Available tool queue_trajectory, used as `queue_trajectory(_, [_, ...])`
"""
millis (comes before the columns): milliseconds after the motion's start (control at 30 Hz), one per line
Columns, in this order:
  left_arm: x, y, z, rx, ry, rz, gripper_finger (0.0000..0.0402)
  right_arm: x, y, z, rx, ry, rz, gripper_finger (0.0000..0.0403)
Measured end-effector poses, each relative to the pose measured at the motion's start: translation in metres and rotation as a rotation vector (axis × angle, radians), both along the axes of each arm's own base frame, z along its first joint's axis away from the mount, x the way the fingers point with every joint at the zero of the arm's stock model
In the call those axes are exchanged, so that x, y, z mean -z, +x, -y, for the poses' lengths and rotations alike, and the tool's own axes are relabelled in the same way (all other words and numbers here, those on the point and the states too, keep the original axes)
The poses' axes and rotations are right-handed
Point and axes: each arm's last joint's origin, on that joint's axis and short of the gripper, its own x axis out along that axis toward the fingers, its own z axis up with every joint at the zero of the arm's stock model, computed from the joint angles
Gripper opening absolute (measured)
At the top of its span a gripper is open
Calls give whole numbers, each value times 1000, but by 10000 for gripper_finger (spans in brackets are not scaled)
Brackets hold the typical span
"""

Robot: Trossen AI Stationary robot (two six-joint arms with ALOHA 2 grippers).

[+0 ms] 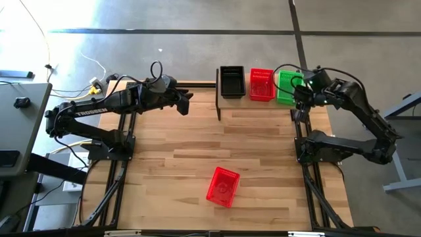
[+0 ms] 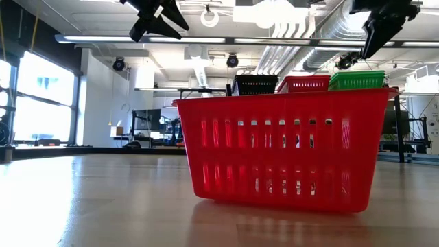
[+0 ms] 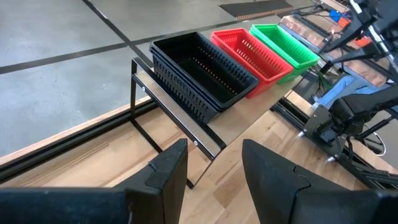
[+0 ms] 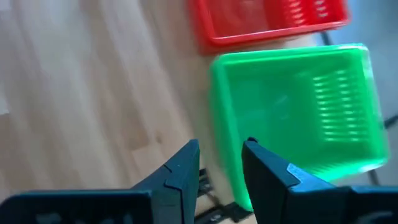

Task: Stack baskets on shelf by color
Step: Stack the green bin on top of the green bin on the shelf, then stack the red bin on top of the red bin on the shelf

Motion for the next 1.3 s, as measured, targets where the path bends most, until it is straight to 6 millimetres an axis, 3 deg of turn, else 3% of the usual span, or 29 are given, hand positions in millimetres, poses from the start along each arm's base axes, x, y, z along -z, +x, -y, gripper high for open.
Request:
queue_trajectory(467, [0, 0, 0, -1, 0, 0, 142, 14, 20, 20, 13, 81, -126, 107])
queue_trajectory(733, [0, 0, 0, -1, 1, 0, 142, 26, 30, 35, 73, 78, -293, 107])
queue_trajectory(1000, [0, 0, 0, -3, 1, 0, 142, 28, 28, 36, 157, 53, -349, 107])
queue_trajectory(1300, [1, 0, 0, -2, -2, -9, 142, 21, 21, 28, 186, 57, -267, 107])
